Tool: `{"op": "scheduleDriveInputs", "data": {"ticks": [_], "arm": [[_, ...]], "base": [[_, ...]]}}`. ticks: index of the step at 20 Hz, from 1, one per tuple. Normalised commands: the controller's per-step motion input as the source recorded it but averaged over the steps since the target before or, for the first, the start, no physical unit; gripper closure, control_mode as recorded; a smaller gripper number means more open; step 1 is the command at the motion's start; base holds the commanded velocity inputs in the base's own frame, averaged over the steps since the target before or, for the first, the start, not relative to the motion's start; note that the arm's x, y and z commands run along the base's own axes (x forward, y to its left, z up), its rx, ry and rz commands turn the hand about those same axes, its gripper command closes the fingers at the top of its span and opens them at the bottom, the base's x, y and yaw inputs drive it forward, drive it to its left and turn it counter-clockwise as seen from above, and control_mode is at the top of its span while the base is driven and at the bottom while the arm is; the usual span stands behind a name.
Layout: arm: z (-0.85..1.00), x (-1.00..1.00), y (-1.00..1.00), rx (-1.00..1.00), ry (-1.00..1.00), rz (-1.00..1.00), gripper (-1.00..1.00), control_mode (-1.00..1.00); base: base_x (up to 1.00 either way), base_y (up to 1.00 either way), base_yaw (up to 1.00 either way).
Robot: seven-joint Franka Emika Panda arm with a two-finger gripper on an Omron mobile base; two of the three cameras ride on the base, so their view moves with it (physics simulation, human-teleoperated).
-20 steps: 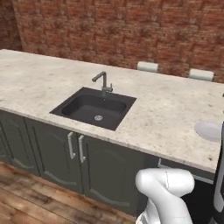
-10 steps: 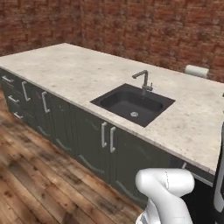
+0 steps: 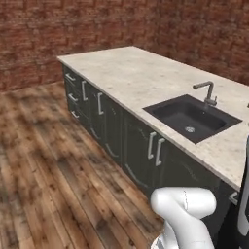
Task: Move the bowls from the cabinet to the plates on the dining table.
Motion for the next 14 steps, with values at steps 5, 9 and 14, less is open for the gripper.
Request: {"op": "scheduleDriveInputs", "data": {"ticks": [5, 9, 14], "arm": [[0.0, 0.0, 0.0, 0.0, 0.0, 0.0, -1.0, 1.0], [0.0, 0.0, 0.0, 0.0, 0.0, 0.0, -1.0, 1.0], [0.0, 0.0, 0.0, 0.0, 0.0, 0.0, -1.0, 1.0]], "base": [[0.0, 0.0, 0.5], [0.0, 0.0, 0.5], [0.0, 0.0, 0.5]]}}
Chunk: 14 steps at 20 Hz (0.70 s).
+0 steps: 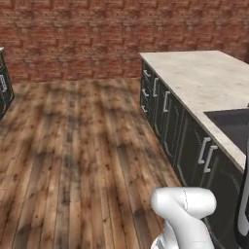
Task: Move the bowls from the cabinet to the plates on the dining table.
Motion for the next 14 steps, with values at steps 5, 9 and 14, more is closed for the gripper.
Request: {"op": "scheduleDriveInputs", "data": {"ticks": [5, 9, 14], "arm": [[0.0, 0.0, 0.0, 0.0, 0.0, 0.0, -1.0, 1.0], [0.0, 0.0, 0.0, 0.0, 0.0, 0.0, -1.0, 1.0], [0.0, 0.0, 0.0, 0.0, 0.0, 0.0, -1.0, 1.0]], "base": [[0.0, 0.0, 0.5], [0.0, 0.0, 0.5], [0.0, 0.0, 0.5]]}}
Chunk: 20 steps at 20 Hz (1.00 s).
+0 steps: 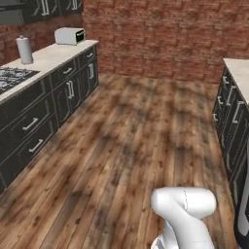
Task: Move the bowls from the cabinet to the plates on the dining table.
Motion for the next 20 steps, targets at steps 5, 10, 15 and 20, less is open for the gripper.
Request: {"op": "scheduleDriveInputs", "data": {"ticks": [5, 10, 15, 20], "arm": [[0.0, 0.0, 0.0, 0.0, 0.0, 0.0, -1.0, 1.0], [0.0, 0.0, 0.0, 0.0, 0.0, 0.0, -1.0, 1.0], [0.0, 0.0, 0.0, 0.0, 0.0, 0.0, -1.0, 1.0], [0.0, 0.0, 0.0, 0.0, 0.0, 0.0, -1.0, 1.0]], "base": [[0.0, 0.0, 0.5], [0.0, 0.0, 0.5], [0.0, 0.0, 0.5], [0.0, 0.01, 0.5]]}}
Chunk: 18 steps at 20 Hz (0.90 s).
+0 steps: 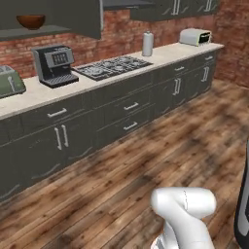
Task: Move the bowls from the cabinet to the plates on the dining table.
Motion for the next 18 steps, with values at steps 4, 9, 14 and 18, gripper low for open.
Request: {"op": "scheduleDriveInputs", "data": {"ticks": [4, 9, 14, 18], "arm": [[0.0, 0.0, 0.0, 0.0, 0.0, 0.0, -1.0, 1.0], [0.0, 0.0, 0.0, 0.0, 0.0, 0.0, -1.0, 1.0], [0.0, 0.0, 0.0, 0.0, 0.0, 0.0, -1.0, 1.0], [0.0, 0.0, 0.0, 0.0, 0.0, 0.0, -1.0, 1.0]], "base": [[0.01, 0.03, 0.5], [0.07, 0.0, 0.5], [0.56, 0.0, 0.42], [0.76, -0.08, 0.35]]}}
